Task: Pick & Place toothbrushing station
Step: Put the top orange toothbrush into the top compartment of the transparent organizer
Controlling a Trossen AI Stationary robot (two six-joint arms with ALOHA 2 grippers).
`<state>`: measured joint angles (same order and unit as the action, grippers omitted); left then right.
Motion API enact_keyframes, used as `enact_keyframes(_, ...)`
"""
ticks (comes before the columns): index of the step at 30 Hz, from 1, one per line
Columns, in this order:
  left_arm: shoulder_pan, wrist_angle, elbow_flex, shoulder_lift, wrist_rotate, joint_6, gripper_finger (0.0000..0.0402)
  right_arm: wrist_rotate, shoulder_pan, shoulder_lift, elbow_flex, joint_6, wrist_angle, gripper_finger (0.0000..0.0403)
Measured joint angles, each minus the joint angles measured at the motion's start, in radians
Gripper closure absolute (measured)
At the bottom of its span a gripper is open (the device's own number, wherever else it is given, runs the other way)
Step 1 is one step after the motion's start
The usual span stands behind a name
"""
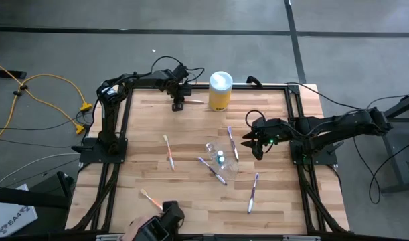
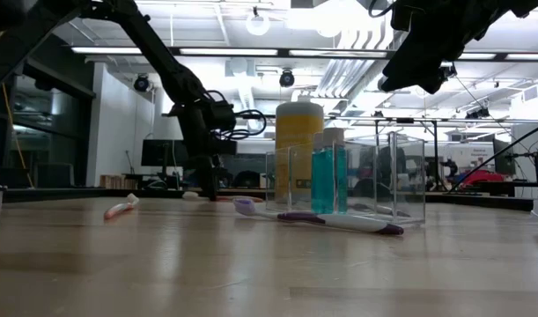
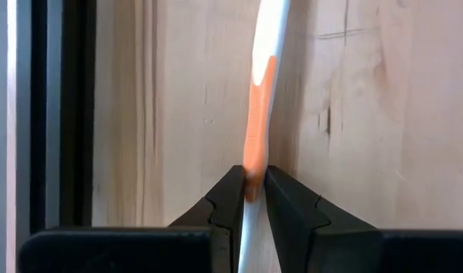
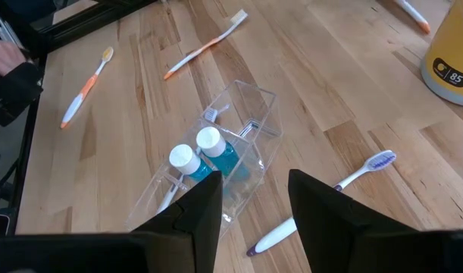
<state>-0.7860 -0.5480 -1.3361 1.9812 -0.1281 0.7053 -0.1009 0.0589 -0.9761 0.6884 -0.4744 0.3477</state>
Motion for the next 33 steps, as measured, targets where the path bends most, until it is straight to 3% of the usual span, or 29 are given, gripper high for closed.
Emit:
enact_keyframes(20,0.028,-0.009,-0.002,-0.002,0.042,-0.001,0.0327,0.007,0.0,0.0,0.0,0.0,0.0,0.0259)
enact_keyframes(33,0.052,-0.009,-0.002,-0.002,0.057,-0.052,0.0346,0.027,0.0,0.0,0.0,0.0,0.0,0.0259)
